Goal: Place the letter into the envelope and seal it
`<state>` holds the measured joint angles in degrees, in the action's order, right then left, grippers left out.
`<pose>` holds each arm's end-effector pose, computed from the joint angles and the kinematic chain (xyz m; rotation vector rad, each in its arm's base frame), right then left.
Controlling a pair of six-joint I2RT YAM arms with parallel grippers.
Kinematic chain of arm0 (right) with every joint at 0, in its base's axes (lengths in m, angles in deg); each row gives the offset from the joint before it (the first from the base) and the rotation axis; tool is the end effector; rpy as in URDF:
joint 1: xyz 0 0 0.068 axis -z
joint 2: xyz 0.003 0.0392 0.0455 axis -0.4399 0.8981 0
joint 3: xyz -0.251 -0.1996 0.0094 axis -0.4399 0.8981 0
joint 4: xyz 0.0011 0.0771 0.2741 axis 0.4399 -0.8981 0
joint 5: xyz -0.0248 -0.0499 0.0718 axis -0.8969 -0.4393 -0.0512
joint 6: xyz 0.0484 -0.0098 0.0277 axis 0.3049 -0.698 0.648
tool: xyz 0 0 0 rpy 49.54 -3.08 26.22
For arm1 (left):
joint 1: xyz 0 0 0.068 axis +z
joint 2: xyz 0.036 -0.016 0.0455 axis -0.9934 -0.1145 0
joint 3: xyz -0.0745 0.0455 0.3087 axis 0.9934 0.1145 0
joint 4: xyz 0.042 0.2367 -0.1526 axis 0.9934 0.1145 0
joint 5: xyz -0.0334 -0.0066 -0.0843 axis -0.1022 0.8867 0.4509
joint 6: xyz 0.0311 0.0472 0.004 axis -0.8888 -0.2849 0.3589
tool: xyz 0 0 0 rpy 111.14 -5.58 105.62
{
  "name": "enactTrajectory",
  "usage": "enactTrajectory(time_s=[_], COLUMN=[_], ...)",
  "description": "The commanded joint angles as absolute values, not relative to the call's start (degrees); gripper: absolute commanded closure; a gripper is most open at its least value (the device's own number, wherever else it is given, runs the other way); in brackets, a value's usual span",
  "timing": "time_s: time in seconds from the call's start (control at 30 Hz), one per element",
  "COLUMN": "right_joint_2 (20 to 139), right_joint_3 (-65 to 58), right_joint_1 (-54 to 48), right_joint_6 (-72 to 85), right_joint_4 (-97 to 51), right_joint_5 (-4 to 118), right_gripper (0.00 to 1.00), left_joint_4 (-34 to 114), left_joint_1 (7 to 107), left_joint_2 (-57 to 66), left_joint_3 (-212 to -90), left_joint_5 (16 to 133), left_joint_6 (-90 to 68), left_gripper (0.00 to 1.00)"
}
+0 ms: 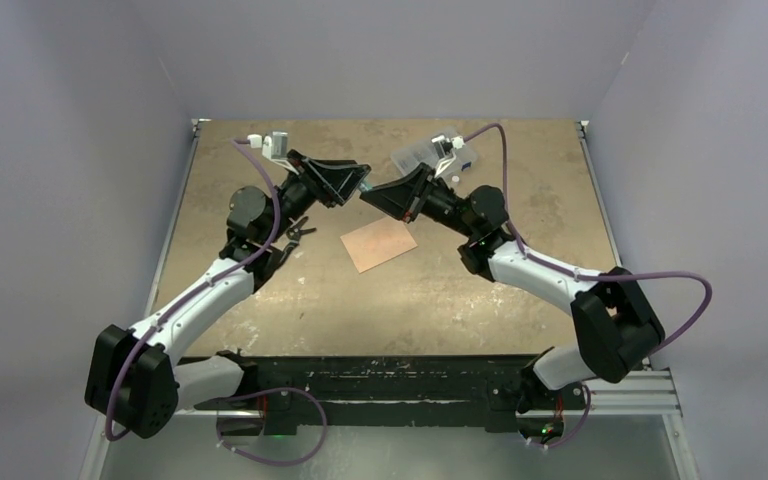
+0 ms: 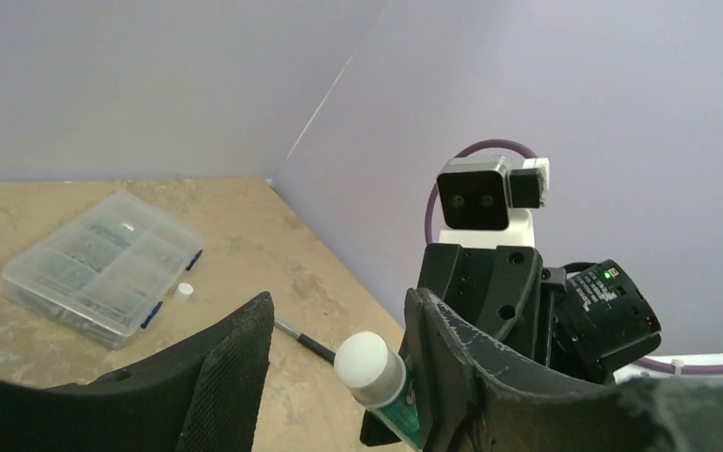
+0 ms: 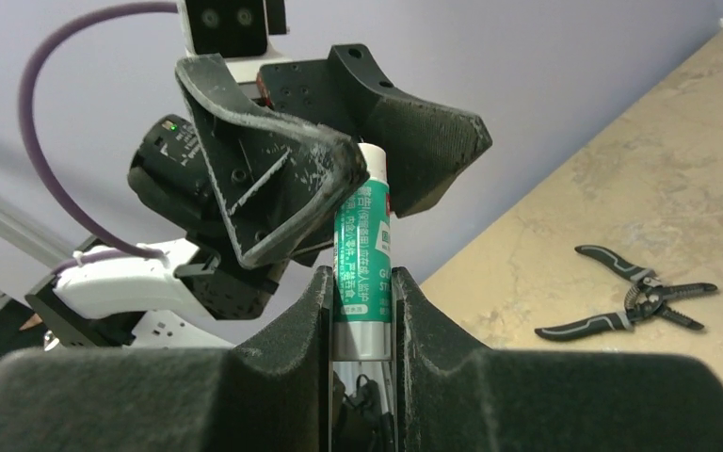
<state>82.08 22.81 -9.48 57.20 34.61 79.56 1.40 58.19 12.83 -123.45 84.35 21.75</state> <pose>0.2666 0.2149 0.3625 -0.2727 1.4014 1.6862 0.2455 -0.1293 0.3883 0.0634 1.3734 -1.2354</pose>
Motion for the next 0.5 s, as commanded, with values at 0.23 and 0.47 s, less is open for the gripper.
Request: enactTrajectory(time_s=[0.23, 0.47], right_joint_2=[81.27, 83.78], right_joint_3=[24.01, 24.29], right_joint_1=[-10.35, -10.38], right_joint_6=[55.84, 59.26], right_joint_4=[39.11, 46.0], right_joint_5=[76.52, 76.25], right_gripper=[1.0, 1.0], left_joint_4=[-0.46, -4.06], left_joint_1=[58.64, 58.64], left_joint_2=[11.0, 11.13], left_joint_3=[-124.78, -122.67], left_joint_5=[89.71, 91.5], left_joint_6=[27.17, 32.65], left_gripper=[0.54, 0.83])
